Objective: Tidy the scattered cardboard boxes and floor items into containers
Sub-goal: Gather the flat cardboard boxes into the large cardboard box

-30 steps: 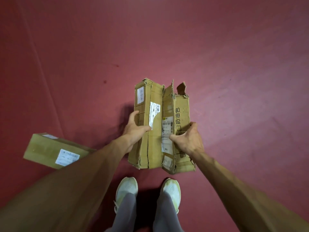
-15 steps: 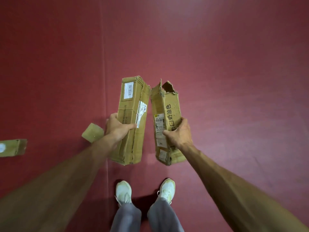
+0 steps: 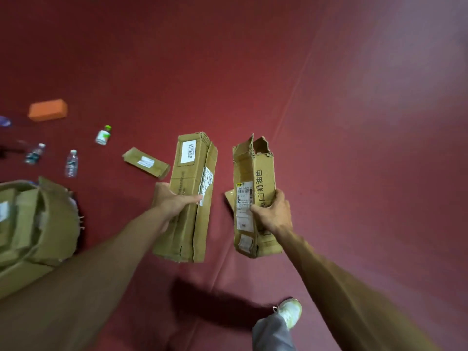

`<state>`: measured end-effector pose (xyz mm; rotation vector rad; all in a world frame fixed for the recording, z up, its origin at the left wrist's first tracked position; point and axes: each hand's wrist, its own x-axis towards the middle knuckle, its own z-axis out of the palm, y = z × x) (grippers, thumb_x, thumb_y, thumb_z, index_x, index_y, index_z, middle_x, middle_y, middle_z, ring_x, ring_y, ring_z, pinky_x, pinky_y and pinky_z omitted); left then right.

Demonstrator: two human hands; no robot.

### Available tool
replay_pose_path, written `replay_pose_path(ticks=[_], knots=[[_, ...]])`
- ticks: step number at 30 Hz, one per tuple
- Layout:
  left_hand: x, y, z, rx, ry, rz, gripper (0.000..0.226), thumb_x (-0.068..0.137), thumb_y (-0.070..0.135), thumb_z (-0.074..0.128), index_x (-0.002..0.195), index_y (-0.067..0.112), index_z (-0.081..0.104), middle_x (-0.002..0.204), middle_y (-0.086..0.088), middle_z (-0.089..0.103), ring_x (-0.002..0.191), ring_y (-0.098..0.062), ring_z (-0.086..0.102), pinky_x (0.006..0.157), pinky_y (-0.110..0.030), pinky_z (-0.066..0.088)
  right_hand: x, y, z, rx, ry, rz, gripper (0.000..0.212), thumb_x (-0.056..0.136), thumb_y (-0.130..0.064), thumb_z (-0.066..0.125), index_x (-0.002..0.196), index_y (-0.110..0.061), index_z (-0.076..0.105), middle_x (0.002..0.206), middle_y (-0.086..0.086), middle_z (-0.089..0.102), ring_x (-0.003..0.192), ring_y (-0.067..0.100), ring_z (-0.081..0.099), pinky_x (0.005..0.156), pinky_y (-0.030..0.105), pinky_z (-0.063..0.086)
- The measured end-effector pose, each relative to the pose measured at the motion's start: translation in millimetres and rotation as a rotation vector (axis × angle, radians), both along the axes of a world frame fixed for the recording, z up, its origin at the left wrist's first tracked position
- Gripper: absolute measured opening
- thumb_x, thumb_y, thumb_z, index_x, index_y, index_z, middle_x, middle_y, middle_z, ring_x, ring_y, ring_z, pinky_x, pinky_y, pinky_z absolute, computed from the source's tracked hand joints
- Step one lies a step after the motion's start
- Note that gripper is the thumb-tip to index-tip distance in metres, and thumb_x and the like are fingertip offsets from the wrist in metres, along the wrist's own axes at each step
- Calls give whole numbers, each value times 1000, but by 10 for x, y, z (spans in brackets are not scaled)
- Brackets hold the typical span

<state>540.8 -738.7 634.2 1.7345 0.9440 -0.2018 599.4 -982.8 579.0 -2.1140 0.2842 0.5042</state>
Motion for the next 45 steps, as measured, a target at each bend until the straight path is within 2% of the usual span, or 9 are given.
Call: replay_pose_path(ticks=[5, 14, 18, 20, 24, 28, 32, 37, 45], knots=[[-1114, 1507, 547, -41, -111, 198, 40, 61, 11, 84, 97, 9, 67, 90, -6, 70, 84, -21, 67, 62, -27, 50, -556, 1572, 359, -3, -45, 205, 96, 44, -58, 71, 128, -19, 43, 115, 1, 61, 103, 20, 62, 90, 43, 55], [-2946, 3798, 1218, -31, -182, 624, 86, 34, 30, 89, 112, 19, 55, 99, -4, 69, 88, -22, 67, 73, -39, 57, -1550, 4107, 1340, 120, -163, 520, 84, 50, -52, 74, 122, -16, 48, 110, -4, 64, 98, 14, 64, 86, 37, 57], [-3370, 4393, 1267, 64, -185, 752, 86, 19, 44, 93, 97, 32, 60, 104, 0, 68, 92, -19, 66, 83, -40, 56, -1783, 4879, 1593, 153, -139, 626, 55, 67, -36, 76, 110, -22, 45, 97, -12, 62, 90, 12, 62, 80, 28, 50], [-3504, 4590, 1366, 105, -166, 803, 66, 33, 34, 92, 87, 29, 55, 99, 0, 64, 94, -21, 62, 88, -39, 53, -1834, 5272, 1599, 155, -114, 675, 57, 63, -41, 77, 106, -24, 44, 99, -10, 64, 91, 13, 64, 78, 30, 52], [-3647, 5175, 1365, 189, -76, 855, 86, 17, 44, 85, 95, 27, 54, 111, -6, 62, 100, -25, 62, 87, -44, 55, -1789, 6073, 1375, 172, -44, 739, 79, 49, -56, 74, 116, -20, 52, 106, -4, 68, 93, 18, 67, 84, 41, 57], [-3557, 5779, 1265, 183, -6, 889, 81, 16, 44, 85, 89, 28, 53, 109, -8, 63, 96, -26, 64, 86, -44, 56, -1664, 6775, 1224, 164, 29, 739, 63, 66, -44, 77, 118, -18, 52, 103, -3, 63, 95, 18, 62, 83, 32, 50], [-3340, 6265, 1198, 150, 48, 860, 71, 34, 31, 90, 94, 22, 53, 109, -8, 64, 98, -26, 64, 89, -40, 54, -1514, 7434, 943, 133, 74, 783, 70, 49, -59, 70, 108, -22, 57, 108, 0, 66, 108, 23, 60, 91, 42, 53], [-3269, 6875, 975, 98, 102, 821, 73, 44, 21, 92, 106, 16, 55, 105, -7, 65, 97, -24, 64, 85, -34, 53, -1492, 8081, 723, 123, 149, 746, 43, 71, -33, 75, 108, -20, 57, 114, 6, 67, 106, 25, 61, 94, 42, 52], [-3420, 7980, 319, -20, 155, 763, 32, 64, 19, 85, 85, 20, 61, 89, -4, 67, 83, -23, 65, 79, -30, 53, -1850, 8873, 227, 56, 292, 641, 66, 83, -25, 72, 135, -5, 37, 120, 7, 61, 96, 19, 57, 77, 26, 45]])
